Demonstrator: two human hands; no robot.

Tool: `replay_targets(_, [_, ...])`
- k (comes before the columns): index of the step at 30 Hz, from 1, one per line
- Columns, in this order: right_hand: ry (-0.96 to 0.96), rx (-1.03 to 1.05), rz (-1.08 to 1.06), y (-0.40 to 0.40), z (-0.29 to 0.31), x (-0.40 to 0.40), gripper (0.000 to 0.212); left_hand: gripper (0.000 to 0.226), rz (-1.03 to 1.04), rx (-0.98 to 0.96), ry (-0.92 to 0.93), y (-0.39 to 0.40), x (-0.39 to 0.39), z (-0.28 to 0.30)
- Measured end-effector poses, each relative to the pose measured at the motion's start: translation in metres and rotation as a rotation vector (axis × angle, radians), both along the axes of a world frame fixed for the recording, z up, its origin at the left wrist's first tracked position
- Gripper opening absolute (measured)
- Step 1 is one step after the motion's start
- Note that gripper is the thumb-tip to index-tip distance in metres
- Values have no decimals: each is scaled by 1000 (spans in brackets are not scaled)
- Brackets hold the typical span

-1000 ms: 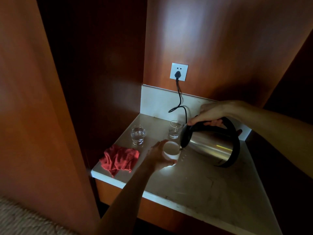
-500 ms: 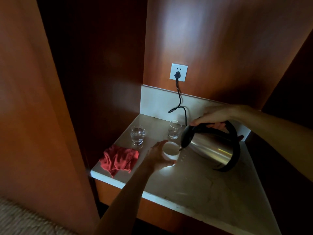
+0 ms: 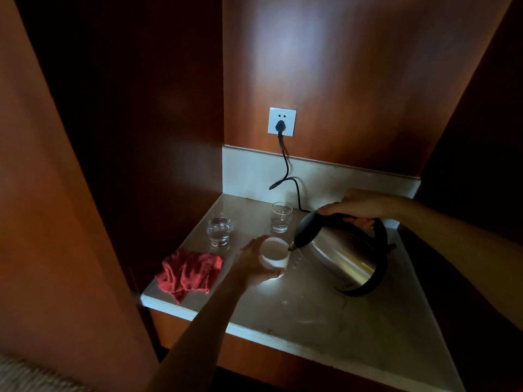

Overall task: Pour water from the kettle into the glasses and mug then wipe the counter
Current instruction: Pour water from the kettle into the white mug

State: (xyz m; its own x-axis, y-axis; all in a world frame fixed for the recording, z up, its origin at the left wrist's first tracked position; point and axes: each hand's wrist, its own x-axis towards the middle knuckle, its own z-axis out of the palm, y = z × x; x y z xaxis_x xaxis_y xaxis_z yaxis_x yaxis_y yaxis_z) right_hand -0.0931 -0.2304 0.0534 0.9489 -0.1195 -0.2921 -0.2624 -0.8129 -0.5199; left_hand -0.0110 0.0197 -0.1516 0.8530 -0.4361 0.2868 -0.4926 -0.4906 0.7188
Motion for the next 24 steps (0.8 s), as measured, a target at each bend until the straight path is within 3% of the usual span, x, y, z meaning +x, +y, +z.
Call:
replay_targets(7, [-225,269,-195,-21,-17,-13,57,95,-16,4,10,0,1,-3])
replay_targets(12, [-469,489,-461,-45,-27,-16,59,91,-18,-38,26,0,2,-7])
replay_targets(18, [-672,576,-707,-52,-52,-6,46,94,-27,-53,8,0,3,-9])
replay_targets(24, [-708,567,-866,-70,-83,0,61,93,-42,-49,-3,0,5,-12])
